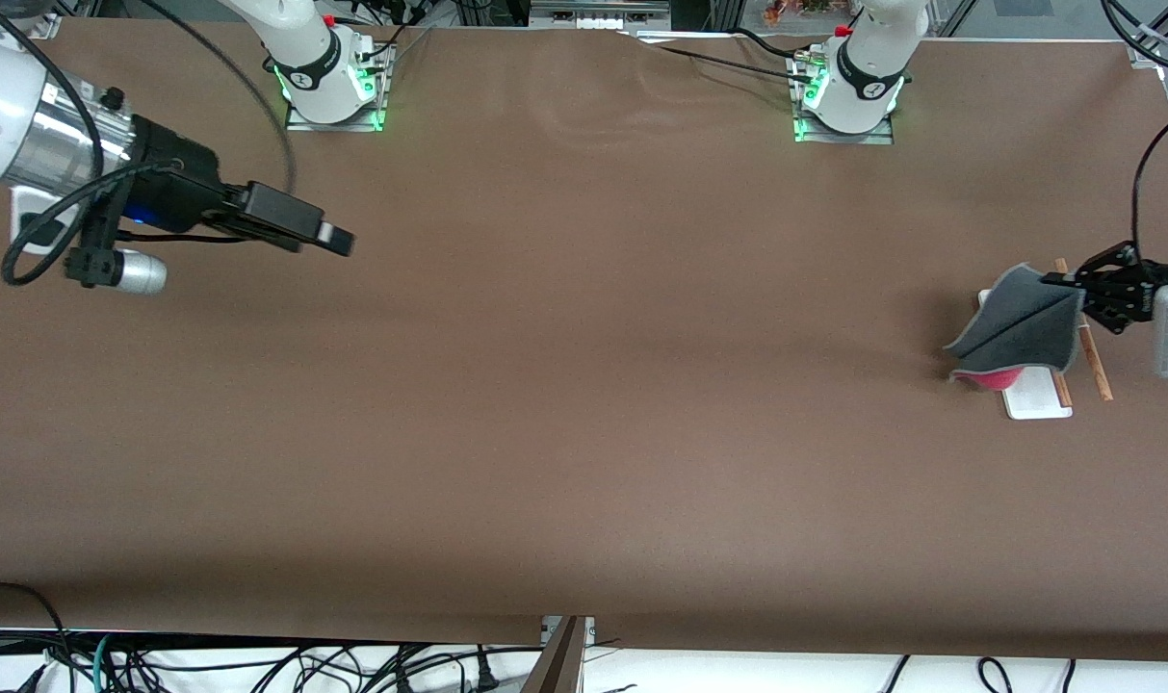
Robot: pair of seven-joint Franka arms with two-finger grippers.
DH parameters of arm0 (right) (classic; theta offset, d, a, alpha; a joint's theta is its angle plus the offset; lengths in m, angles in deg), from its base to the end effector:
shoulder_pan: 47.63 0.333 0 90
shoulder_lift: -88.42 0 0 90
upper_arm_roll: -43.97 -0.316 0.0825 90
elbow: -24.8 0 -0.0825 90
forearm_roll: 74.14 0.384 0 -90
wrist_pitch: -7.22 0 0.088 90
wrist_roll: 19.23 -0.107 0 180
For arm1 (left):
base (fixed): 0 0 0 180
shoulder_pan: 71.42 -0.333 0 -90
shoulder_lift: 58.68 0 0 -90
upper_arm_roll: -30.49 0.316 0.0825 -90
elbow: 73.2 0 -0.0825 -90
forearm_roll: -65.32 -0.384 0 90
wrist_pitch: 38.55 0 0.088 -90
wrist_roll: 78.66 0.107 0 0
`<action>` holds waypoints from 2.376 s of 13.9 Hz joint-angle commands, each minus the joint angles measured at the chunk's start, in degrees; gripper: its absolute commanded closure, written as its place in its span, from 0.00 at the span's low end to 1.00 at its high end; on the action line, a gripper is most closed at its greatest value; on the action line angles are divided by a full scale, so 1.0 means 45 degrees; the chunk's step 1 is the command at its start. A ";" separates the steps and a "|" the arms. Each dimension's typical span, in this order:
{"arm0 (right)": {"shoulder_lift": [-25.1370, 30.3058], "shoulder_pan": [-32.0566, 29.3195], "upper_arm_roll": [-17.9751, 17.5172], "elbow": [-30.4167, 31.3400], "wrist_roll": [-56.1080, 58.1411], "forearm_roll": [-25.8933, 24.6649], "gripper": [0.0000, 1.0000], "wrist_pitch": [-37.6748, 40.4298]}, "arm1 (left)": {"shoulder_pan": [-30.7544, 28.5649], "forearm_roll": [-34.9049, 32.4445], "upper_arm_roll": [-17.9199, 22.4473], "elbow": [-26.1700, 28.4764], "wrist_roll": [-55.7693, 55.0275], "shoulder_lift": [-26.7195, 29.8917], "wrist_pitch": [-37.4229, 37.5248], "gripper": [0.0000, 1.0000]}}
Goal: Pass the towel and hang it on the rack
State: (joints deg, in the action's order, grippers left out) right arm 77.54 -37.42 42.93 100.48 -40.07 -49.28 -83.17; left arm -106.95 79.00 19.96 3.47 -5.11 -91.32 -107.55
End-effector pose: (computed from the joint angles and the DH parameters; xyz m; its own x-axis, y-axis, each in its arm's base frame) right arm 0.5931 0.1623 0.6423 0.9868 -0.1356 -0.0885 -0.1604 -0.8939 -0.4186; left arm 0.5737 0.2578 0.3782 0.6855 -0.7164 0.1299 -0.5845 -0.4352 0.6848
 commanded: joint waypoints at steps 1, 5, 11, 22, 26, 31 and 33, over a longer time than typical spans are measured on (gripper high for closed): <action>0.0640 -0.0683 -0.0101 0.0663 0.2941 -0.2799 0.00 0.0555 | -0.0657 -0.0421 0.0268 -0.0787 0.0178 -0.0559 -0.0075 1.00; 0.0640 -0.1174 -0.0101 0.1948 0.4805 -0.5464 0.00 -0.0104 | -0.0874 -0.0908 0.1636 -0.1705 0.1405 -0.1283 -0.1228 1.00; 0.0894 -0.2031 -0.0276 0.3397 0.5138 -0.6150 0.00 -0.1395 | -0.0971 -0.1106 0.2302 -0.1530 0.2522 -0.2335 -0.4333 1.00; 0.0796 -0.2229 -0.0570 0.3281 0.4943 -0.6015 0.00 -0.1475 | -0.1284 -0.1106 0.2302 -0.1530 0.2561 -0.3391 -0.5702 0.13; 0.0679 -0.2073 -0.0570 0.3163 0.4982 -0.6111 0.00 -0.1572 | -0.1303 -0.1086 0.2302 -0.1686 0.2522 -0.3275 -0.5703 0.00; 0.0523 -0.2093 -0.0569 0.2890 0.4943 -0.6014 0.00 -0.1592 | -0.1128 -0.1725 0.2185 -0.1745 0.2444 -0.2303 -0.5334 0.00; 0.0523 -0.2073 -0.0570 0.2870 0.4923 -0.5995 0.00 -0.1592 | -0.0487 -0.2314 0.2106 -0.1726 0.2328 -0.1093 -0.4885 0.00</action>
State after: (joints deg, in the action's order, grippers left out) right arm 79.38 -46.55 40.74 113.36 -17.93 -76.03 -90.14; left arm -111.95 71.86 29.46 -4.97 5.09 -102.46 -132.48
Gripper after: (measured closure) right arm 0.000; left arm 0.000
